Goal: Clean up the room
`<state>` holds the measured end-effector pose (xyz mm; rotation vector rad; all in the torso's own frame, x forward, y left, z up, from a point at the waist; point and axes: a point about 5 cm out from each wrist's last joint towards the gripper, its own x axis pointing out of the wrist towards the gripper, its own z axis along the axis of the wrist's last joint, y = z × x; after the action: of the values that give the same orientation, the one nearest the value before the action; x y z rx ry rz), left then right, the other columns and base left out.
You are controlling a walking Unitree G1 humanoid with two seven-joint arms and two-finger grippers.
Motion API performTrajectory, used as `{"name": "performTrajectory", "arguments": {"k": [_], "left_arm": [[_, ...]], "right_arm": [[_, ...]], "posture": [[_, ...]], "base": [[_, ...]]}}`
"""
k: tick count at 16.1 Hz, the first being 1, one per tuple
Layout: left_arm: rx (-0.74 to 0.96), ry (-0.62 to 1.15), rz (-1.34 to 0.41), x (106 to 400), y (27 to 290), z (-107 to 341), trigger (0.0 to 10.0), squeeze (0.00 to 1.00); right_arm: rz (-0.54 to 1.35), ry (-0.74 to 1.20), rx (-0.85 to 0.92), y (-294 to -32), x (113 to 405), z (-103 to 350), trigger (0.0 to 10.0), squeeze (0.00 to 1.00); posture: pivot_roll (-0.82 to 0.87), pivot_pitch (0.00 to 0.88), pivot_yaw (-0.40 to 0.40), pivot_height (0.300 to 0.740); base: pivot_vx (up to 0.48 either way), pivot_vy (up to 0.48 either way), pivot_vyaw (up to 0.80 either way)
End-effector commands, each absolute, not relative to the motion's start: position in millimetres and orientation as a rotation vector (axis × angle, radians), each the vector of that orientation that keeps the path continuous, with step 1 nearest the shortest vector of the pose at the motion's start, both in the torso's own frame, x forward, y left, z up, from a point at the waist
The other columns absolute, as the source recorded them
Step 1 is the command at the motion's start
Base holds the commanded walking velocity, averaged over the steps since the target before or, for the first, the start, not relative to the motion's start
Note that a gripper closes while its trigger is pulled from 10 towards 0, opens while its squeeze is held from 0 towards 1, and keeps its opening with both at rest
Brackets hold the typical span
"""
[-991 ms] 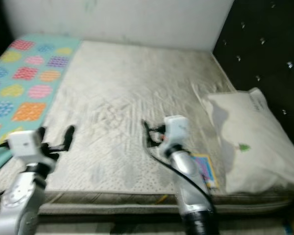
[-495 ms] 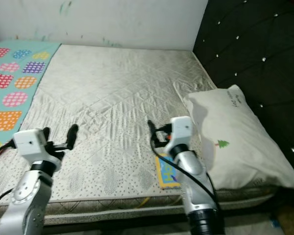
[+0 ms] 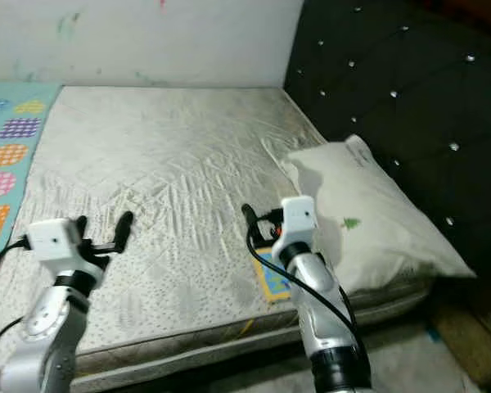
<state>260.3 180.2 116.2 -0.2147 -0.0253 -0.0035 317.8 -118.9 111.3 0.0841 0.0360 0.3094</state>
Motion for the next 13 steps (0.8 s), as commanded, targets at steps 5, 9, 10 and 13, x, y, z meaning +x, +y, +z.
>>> {"name": "performTrajectory", "arguments": {"k": [5,9,10,13], "left_arm": [[-0.228,-0.033,-0.016,262.9,174.4,117.8,10.0,0.00],[-0.234,-0.033,-0.013,262.6,174.1,117.6,10.0,0.00],[-0.235,-0.032,-0.012,262.6,174.3,117.3,10.0,0.00],[-0.239,-0.030,-0.008,262.4,174.6,117.1,10.0,0.00]], "right_arm": [[0.304,0.051,0.075,-125.1,320.1,109.5,10.0,0.00],[0.310,0.051,0.072,-125.1,320.4,109.4,10.0,0.00],[0.310,0.051,0.072,-125.1,320.3,109.3,10.0,0.00],[0.314,0.054,0.071,-124.8,320.0,109.1,10.0,0.00]], "posture": [[-0.05,0.048,-0.081,0.740],[-0.05,0.052,-0.081,0.740],[-0.05,0.052,-0.081,0.740],[-0.05,0.055,-0.082,0.740]], "base": [[0.000,0.395,0.00],[0.000,0.399,0.00],[0.000,0.405,0.00],[0.000,0.402,0.00]]}}
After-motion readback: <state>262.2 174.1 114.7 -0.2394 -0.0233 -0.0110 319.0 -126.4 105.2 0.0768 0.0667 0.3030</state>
